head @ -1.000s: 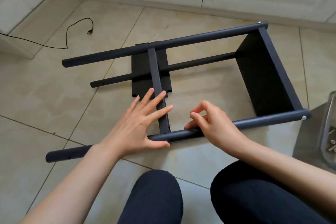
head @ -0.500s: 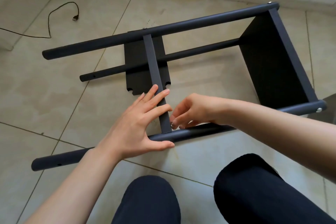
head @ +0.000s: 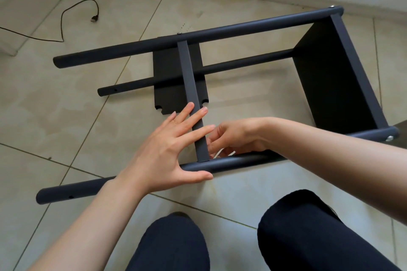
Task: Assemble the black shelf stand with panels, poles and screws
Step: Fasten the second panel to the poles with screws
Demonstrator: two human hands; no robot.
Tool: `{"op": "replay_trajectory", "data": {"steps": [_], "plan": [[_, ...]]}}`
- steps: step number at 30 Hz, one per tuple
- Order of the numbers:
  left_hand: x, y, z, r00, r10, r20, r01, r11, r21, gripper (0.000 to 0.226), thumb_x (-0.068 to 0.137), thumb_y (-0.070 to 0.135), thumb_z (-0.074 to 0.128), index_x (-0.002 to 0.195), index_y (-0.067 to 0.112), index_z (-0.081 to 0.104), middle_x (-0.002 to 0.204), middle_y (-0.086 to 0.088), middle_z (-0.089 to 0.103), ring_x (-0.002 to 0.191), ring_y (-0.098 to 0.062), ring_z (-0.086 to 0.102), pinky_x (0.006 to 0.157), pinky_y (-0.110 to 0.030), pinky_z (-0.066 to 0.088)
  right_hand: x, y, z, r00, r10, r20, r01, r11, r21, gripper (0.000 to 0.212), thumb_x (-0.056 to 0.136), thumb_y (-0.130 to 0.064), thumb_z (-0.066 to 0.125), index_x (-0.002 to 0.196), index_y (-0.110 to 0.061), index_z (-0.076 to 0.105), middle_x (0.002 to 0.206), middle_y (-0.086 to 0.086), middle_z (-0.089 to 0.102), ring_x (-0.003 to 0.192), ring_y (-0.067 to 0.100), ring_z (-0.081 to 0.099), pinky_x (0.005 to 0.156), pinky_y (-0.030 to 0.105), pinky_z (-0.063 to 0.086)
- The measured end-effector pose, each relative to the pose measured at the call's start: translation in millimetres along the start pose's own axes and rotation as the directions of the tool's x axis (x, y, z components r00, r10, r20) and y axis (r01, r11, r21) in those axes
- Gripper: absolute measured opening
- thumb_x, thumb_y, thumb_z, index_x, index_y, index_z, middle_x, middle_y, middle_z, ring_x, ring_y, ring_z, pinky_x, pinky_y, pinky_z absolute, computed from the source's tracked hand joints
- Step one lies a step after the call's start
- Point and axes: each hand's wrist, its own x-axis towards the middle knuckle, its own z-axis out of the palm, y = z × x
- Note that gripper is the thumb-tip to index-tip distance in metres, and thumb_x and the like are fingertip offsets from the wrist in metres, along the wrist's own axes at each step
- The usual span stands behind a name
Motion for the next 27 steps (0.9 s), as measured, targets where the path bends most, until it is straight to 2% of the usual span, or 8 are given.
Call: {"op": "replay_trajectory", "data": {"steps": [2, 4, 6, 8, 13, 19, 23, 27], "plan": [[0, 0, 0, 1.0, 0.0, -0.002, 0.0, 1.0, 0.0, 0.085, 0.079, 0.072, 0.062, 0.15, 0.028, 0.045, 0.166, 0.009, 0.021, 0.156, -0.014, 0.006, 0.123, -0.042, 0.014, 1, 0, -1, 1.0, 0.004, 0.02, -0.004, 1.0, -0.022, 0.028, 0.096, -0.007, 0.055, 0.069, -0.011, 0.06, 0.077, 0.003, 0.059, 0.075, 0.012, 0.056, 0.069, 0.016, 0.048], [1, 0, 0, 1.0, -0.003, 0.003, 0.003, 1.0, 0.002, 0.085, 0.079, 0.072, 0.061, 0.15, 0.029, 0.044, 0.166, 0.01, 0.02, 0.156, -0.013, 0.005, 0.123, -0.042, 0.014, 3, 1, -1, 0.999, -0.005, 0.039, 0.006, 1.0, -0.027, 0.014, 0.096, -0.006, 0.054, 0.085, -0.003, 0.064, 0.09, 0.011, 0.058, 0.085, 0.017, 0.056, 0.075, 0.019, 0.048], [1, 1, 0, 1.0, -0.012, 0.009, 0.012, 1.0, -0.001, 0.085, 0.078, 0.073, 0.061, 0.15, 0.03, 0.044, 0.166, 0.011, 0.019, 0.156, -0.013, 0.005, 0.123, -0.042, 0.014, 4, 3, -4, 0.998, -0.022, 0.052, 0.022, 1.0, -0.006, 0.012, 0.096, -0.005, 0.054, 0.096, -0.001, 0.065, 0.097, 0.015, 0.058, 0.092, 0.019, 0.056, 0.081, 0.022, 0.049], [1, 1, 1, 1.0, -0.017, 0.013, 0.017, 1.0, -0.005, 0.085, 0.078, 0.073, 0.061, 0.15, 0.03, 0.045, 0.166, 0.011, 0.019, 0.156, -0.012, 0.004, 0.123, -0.042, 0.014, 5, 5, -6, 0.997, -0.032, 0.066, 0.03, 0.999, 0.025, 0.014, 0.097, -0.007, 0.054, 0.092, 0.0, 0.066, 0.097, 0.015, 0.059, 0.09, 0.017, 0.058, 0.082, 0.023, 0.051], [1, 2, 1, 1.0, -0.023, 0.017, 0.023, 1.0, -0.005, 0.084, 0.079, 0.072, 0.061, 0.149, 0.031, 0.045, 0.166, 0.011, 0.018, 0.156, -0.012, 0.003, 0.122, -0.041, 0.013, 6, 7, -8, 0.996, -0.032, 0.084, 0.026, 0.997, 0.07, 0.015, 0.097, -0.01, 0.057, 0.105, 0.0, 0.066, 0.099, 0.012, 0.063, 0.086, 0.012, 0.063, 0.082, 0.021, 0.054], [1, 1, 1, 0.999, -0.033, 0.022, 0.034, 0.999, -0.027, 0.084, 0.077, 0.073, 0.062, 0.148, 0.031, 0.047, 0.166, 0.014, 0.019, 0.155, -0.01, 0.004, 0.12, -0.039, 0.019, 9, 5, -10, 0.993, 0.002, 0.121, -0.011, 0.997, 0.078, 0.023, 0.098, -0.011, 0.056, 0.115, 0.004, 0.061, 0.088, 0.007, 0.063, 0.076, 0.009, 0.065, 0.077, 0.021, 0.054], [1, 1, 1, 0.999, -0.035, 0.014, 0.035, 0.998, -0.045, 0.083, 0.076, 0.072, 0.064, 0.148, 0.033, 0.047, 0.165, 0.015, 0.02, 0.155, -0.01, 0.006, 0.12, -0.039, 0.021, 9, 3, -13, 0.991, 0.031, 0.13, -0.04, 0.997, 0.067, 0.013, 0.097, -0.013, 0.059, 0.097, -0.002, 0.066, 0.084, 0.003, 0.065, 0.073, 0.008, 0.066, 0.075, 0.021, 0.054], [1, 1, 2, 1.0, -0.03, 0.002, 0.03, 0.998, -0.062, 0.082, 0.076, 0.071, 0.066, 0.146, 0.032, 0.049, 0.165, 0.015, 0.021, 0.155, -0.011, 0.008, 0.12, -0.039, 0.023, 10, 2, -13, 0.988, 0.06, 0.139, -0.07, 0.995, 0.067, 0.017, 0.097, -0.011, 0.058, 0.082, -0.004, 0.063, 0.074, 0.0, 0.065, 0.067, 0.006, 0.066, 0.069, 0.02, 0.054]]}}
